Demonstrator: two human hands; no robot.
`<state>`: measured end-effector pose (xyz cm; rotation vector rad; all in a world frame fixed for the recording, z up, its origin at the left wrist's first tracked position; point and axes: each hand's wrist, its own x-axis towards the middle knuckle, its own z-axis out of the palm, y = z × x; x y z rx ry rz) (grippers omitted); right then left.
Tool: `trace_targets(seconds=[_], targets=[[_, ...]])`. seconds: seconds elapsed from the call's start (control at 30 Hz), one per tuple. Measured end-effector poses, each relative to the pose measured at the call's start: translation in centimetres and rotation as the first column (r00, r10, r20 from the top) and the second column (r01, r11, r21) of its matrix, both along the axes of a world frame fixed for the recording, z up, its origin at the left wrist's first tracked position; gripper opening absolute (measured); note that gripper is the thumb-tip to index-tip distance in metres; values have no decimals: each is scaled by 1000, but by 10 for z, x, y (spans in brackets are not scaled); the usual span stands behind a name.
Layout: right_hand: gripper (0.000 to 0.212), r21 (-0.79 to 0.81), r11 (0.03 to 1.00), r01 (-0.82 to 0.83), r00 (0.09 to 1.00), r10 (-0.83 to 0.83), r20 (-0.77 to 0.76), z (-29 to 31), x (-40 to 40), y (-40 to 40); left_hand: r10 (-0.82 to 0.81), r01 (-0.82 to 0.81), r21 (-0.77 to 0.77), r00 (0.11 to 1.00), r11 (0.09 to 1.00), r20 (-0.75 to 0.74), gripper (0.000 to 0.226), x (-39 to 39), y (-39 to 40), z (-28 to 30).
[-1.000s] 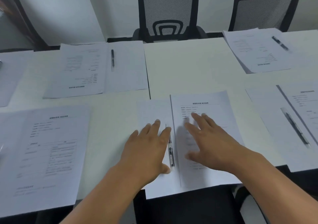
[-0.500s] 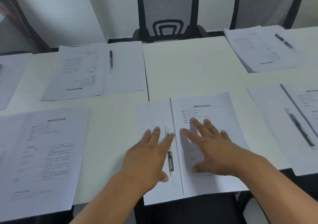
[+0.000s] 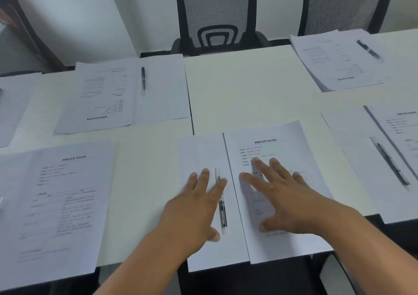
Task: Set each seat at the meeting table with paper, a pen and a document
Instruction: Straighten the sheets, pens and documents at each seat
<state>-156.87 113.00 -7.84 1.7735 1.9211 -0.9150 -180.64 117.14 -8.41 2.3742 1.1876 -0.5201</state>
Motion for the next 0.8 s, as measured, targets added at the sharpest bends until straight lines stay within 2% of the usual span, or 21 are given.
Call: trace_targets(seconds=[0.8], targets=[[119,-7,999,32,999,-32,-8,-3,9,0,35,-34,-11,998,999,57,126,-8,3,-3]])
